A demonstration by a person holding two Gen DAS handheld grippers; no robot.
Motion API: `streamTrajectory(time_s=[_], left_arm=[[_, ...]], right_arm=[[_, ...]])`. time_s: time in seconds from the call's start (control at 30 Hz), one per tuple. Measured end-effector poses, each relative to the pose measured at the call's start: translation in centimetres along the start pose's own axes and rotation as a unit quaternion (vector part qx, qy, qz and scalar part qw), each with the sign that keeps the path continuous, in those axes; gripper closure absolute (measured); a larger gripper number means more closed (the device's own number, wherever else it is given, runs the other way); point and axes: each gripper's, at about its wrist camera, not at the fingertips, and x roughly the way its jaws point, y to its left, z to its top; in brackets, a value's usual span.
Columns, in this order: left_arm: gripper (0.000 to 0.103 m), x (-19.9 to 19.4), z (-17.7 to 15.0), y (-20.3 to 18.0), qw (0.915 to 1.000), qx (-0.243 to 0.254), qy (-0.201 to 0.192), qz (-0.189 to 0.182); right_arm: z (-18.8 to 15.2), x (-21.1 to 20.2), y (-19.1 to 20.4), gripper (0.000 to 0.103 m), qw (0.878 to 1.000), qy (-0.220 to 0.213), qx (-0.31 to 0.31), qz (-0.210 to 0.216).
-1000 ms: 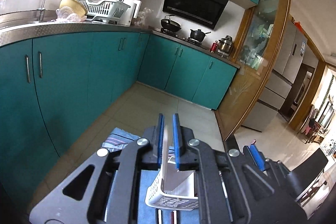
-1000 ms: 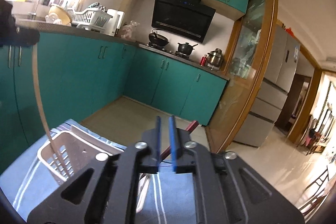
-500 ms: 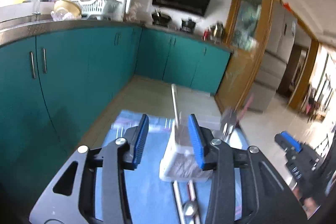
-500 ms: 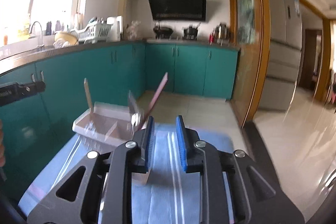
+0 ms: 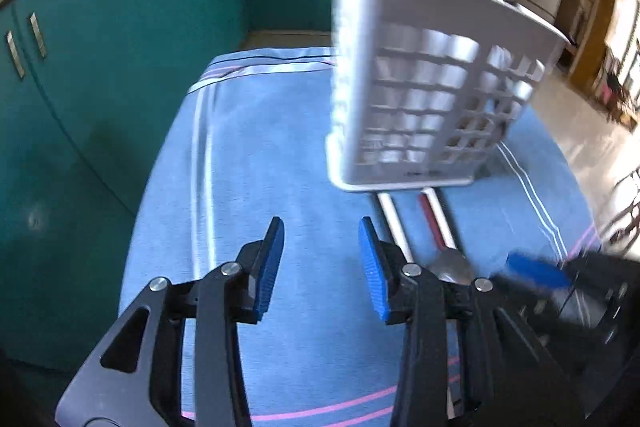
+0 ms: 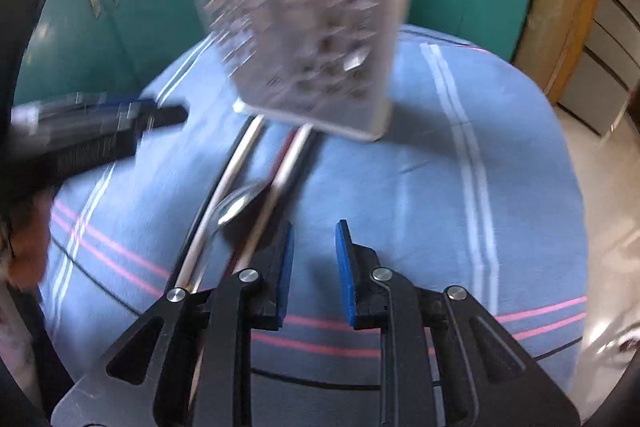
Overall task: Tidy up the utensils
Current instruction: 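Lower both tools back to the utensils, right tool reaching for the spoon and chopsticks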
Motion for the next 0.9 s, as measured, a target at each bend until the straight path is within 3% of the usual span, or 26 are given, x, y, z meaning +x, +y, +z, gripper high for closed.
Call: streamTrajectory(time_s=[0.17,0.3,0.37,0.57,0.67,0.9], left_arm=[[0.056,0.0,0.0,1.1,0.9999,-0.015,-0.001,-0.002],[0.056,0.7,0.6,1.3,0.9998,-0.019,0.01,-0.005],[0.056,0.9,0.7,1.4,0.9997,-0.021,0.011,-0.007],[0.055,1.0,1.2,1.7,0.9993,-0.033,0.011,-0.012],[0.054,1.0,1.2,2.2,0.999,-0.041,0.012,-0.01],[0.052,1.7,0.8,2.8,0.9978,-0.049,0.041,-0.014]], right_arm=[[-0.5,0.4,2.2,0.081,1.0,0.004,-0.019,-0.01],[-0.4,-0.1,2.4,0.079,1.0,0.0,0.002,0.028],[-0.1,-0.1,2.8,0.069,0.998,0.002,0.005,0.059],[0.0,0.1,6.4,0.067,0.998,-0.001,-0.028,0.06],[0.2,-0.3,6.9,0.067,0.994,-0.006,-0.014,0.107],[0.9,0.5,6.8,0.067,0.998,-0.001,0.006,0.058]])
